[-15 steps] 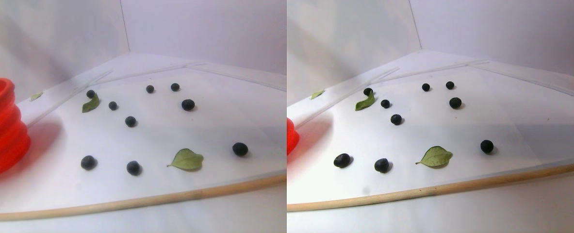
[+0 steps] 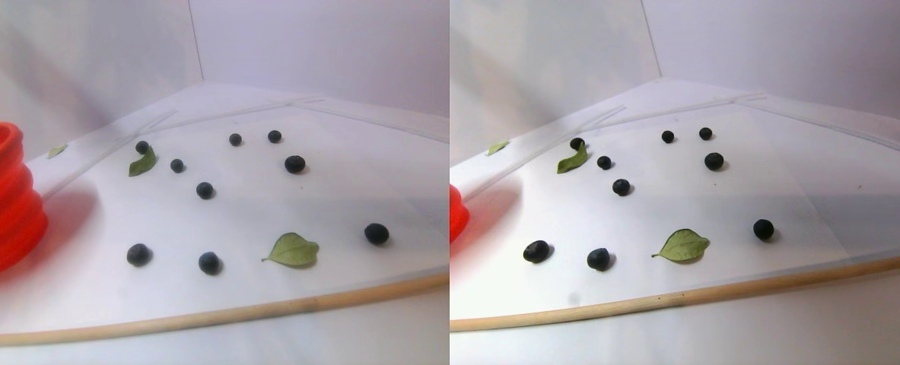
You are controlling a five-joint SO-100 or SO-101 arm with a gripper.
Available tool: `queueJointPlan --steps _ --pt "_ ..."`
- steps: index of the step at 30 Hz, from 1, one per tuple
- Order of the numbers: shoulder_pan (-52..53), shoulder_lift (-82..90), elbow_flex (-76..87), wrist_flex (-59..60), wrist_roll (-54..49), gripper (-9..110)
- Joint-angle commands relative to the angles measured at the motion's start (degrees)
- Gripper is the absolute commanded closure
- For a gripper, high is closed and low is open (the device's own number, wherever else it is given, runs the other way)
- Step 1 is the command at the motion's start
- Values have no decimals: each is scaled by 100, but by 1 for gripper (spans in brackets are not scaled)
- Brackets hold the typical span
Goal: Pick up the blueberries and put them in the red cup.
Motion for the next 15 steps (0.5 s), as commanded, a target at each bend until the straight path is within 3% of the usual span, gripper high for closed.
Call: queueJointPlan --steps 1,15 --pt "0 132 -79 0 0 90" --pt "0 158 -88 9 9 90"
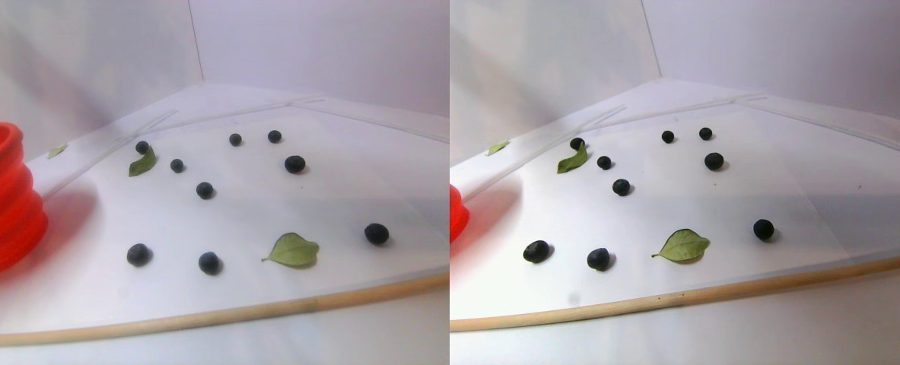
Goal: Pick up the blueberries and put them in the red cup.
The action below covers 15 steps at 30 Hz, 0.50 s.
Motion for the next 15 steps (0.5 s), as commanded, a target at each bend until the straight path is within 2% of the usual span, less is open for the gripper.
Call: queueJointPlan --steps 1,15 --pt "0 167 -88 9 9 90" --pt "53 167 -79 -9 18 90"
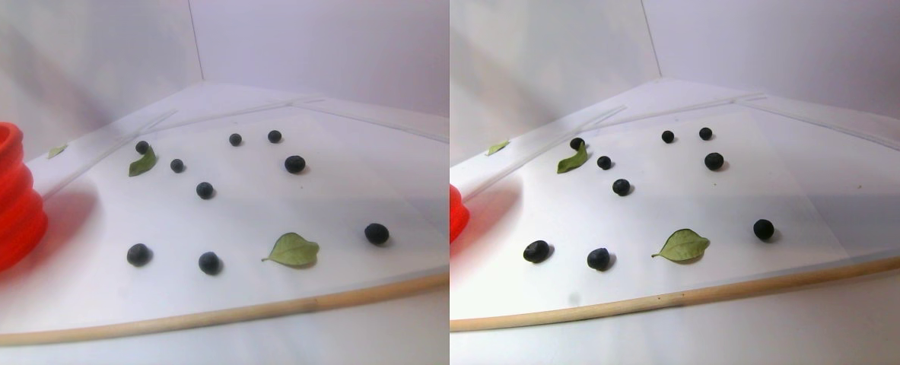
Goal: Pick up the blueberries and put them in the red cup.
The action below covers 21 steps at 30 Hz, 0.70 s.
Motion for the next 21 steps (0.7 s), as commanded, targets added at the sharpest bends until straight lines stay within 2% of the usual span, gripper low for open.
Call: queueJointPlan --steps 1,17,19,21 --pt "79 167 -79 -9 35 90" --pt "105 132 -79 -9 9 90" --pt "70 132 -79 -9 -9 84" --pt "-141 123 -70 -18 -9 85"
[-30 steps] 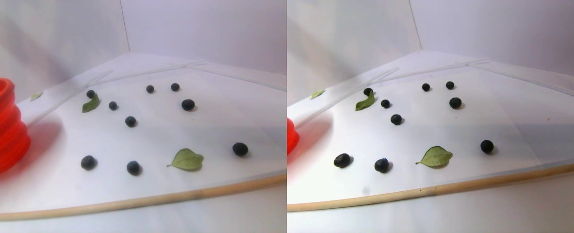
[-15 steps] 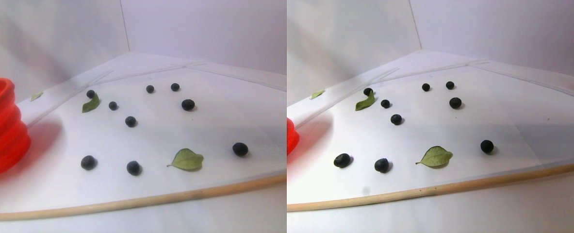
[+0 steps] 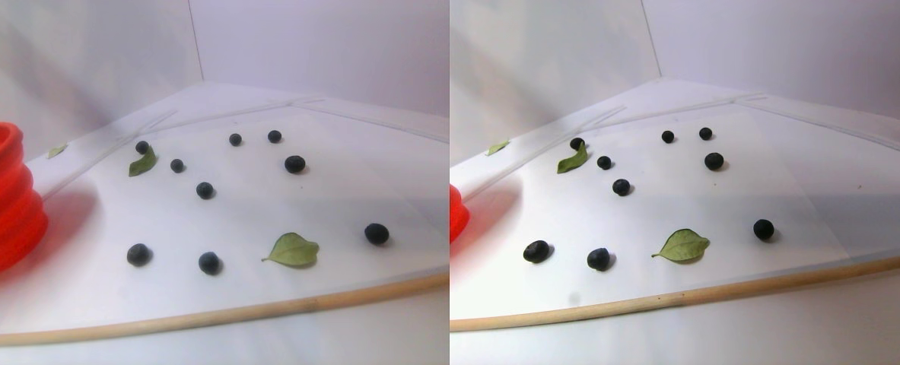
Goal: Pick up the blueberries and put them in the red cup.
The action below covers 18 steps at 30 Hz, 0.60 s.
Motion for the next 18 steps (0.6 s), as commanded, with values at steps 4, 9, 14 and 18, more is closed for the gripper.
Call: queueJointPlan --steps 4,9,14,18 --pt "-193 114 -70 -18 0 89" --pt "-211 167 -70 -18 0 90" --pt "-185 167 -62 -44 -26 89" --pt "26 167 -167 -44 0 89"
